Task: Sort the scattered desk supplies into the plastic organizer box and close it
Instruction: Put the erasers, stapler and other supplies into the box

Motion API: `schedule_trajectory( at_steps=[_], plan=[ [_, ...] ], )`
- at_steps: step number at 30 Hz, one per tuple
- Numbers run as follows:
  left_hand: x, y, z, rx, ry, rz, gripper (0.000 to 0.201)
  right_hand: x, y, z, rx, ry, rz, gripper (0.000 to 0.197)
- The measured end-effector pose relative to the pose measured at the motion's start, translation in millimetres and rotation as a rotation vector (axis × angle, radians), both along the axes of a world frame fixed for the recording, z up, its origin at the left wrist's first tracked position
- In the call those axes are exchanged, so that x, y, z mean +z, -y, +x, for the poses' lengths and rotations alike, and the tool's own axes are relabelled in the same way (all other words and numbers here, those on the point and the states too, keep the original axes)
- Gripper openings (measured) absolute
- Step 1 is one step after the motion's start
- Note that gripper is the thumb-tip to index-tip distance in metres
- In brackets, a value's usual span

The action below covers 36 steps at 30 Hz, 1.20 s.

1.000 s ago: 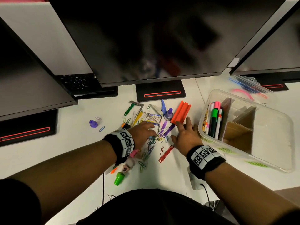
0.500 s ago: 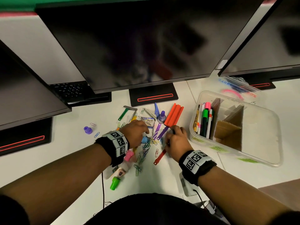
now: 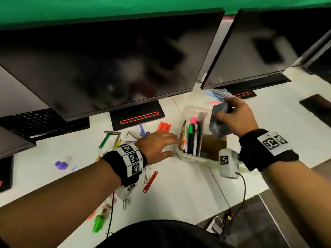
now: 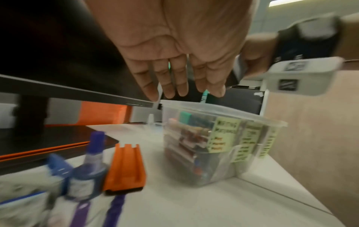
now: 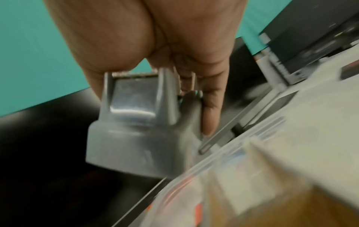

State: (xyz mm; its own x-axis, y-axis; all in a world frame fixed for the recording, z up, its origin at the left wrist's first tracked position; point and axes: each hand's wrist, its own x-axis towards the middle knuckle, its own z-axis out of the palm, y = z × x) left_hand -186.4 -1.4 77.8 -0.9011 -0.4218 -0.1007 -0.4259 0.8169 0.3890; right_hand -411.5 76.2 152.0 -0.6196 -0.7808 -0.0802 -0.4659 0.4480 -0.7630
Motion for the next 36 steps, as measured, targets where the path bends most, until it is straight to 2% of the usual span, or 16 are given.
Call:
schedule_trajectory(
  at_steps=[3,6,8,9,11,14,20,24,28,32,33,36],
  plan=[
    [4.1,-5.5,-20.6,-0.139,0.054,-0.026,0.048,0.6,-0.2,-41.6,-0.021,-0.128,0.259,0.048],
    [-1.7,-5.9,-31.1,-0.208,0.124,-0.033,0.040,-9.7,0.0,-61.4,0.097,-0.245,0.650,0.043],
    [-3.6,-5.5,-33.7,-0.217,0.161,-0.078,0.035,-20.7,2.5,-64.5,0.214,-0.298,0.846,0.021],
    [-5.1,-4.3,-34.3,-0.219,0.166,-0.098,0.033,-25.4,4.0,-65.1,0.222,-0.286,0.878,0.011],
    [-6.4,-1.2,-31.3,-0.196,0.146,-0.103,0.032,-36.6,7.8,-67.7,0.170,-0.216,0.872,0.016],
    [-8.3,4.6,-21.7,-0.135,0.141,-0.055,0.033,-50.6,16.2,-64.6,0.172,-0.204,0.888,0.021],
    [-7.5,11.4,-6.3,-0.077,0.169,-0.004,0.031,-93.1,35.4,-67.8,0.239,-0.151,0.954,0.010],
    [-5.9,9.2,-4.7,-0.050,0.160,0.003,0.030,-120.7,41.3,-80.9,0.223,-0.075,0.882,0.007],
    [-5.4,9.3,-1.6,-0.043,0.170,0.021,0.029,-103.7,42.1,-60.2,0.230,-0.045,0.854,0.019],
    [-7.4,12.6,1.7,-0.033,0.173,0.021,0.030,-92.2,37.4,-52.0,0.218,-0.092,0.865,0.036],
    [-8.1,13.2,2.1,-0.034,0.171,0.019,0.030,-92.0,35.8,-53.9,0.187,-0.101,0.852,0.034],
    [-4.5,11.4,6.4,-0.011,0.161,0.063,0.030,-86.7,32.7,-56.1,0.099,-0.079,0.817,0.009]
  ],
)
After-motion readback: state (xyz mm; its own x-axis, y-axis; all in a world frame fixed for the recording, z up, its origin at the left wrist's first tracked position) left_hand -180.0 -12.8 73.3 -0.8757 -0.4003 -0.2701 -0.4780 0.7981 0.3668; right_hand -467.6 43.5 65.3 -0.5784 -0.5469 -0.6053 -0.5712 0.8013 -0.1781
